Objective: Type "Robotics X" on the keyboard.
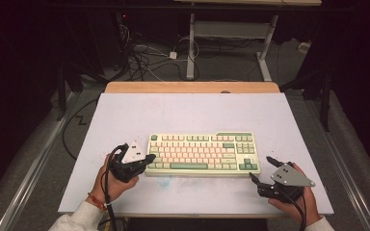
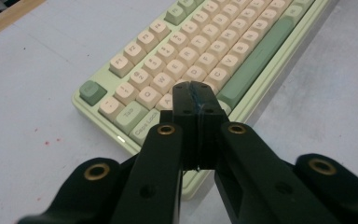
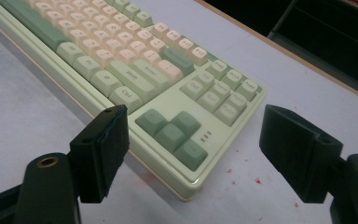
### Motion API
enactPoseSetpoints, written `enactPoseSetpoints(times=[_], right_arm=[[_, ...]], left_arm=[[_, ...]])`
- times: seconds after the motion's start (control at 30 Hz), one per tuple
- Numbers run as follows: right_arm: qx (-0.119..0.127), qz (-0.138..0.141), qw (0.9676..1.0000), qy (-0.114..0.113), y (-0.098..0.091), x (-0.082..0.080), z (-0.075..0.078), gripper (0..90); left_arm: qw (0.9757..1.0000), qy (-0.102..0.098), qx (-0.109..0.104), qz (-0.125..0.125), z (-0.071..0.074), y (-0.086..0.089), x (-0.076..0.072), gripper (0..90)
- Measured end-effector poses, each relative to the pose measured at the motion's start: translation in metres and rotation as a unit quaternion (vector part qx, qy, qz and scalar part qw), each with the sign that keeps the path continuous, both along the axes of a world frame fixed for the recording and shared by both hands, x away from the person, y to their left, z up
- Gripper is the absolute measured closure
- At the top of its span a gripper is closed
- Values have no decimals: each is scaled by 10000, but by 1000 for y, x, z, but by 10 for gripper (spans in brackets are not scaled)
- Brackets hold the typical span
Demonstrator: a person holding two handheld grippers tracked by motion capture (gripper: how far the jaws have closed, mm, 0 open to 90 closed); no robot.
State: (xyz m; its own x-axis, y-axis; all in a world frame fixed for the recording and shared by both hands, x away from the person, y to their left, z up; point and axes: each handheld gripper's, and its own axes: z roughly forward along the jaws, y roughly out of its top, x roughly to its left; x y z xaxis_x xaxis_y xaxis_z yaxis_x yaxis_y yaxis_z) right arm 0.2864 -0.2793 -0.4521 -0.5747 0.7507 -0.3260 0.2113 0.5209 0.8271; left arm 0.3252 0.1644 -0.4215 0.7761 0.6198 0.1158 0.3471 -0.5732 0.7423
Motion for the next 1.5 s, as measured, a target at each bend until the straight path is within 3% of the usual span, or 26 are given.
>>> enactPoseSetpoints(times=[0.3, 1.0, 1.27, 1.5], right_arm=[[-25, 86, 10000, 34, 2, 0, -1, 251], [-54, 114, 9999, 73, 2, 0, -2, 251], [-73, 139, 9998, 81, 2, 0, -2, 251], [-87, 161, 9998, 101, 2, 0, -3, 251]], left_arm=[[9999, -9, 60, -121, 1, -19, 14, 876], [9967, 385, 416, -583, -16, -61, 35, 876], [9948, 457, 585, -691, -23, -72, 40, 877], [9948, 473, 616, -655, -26, -72, 43, 877]])
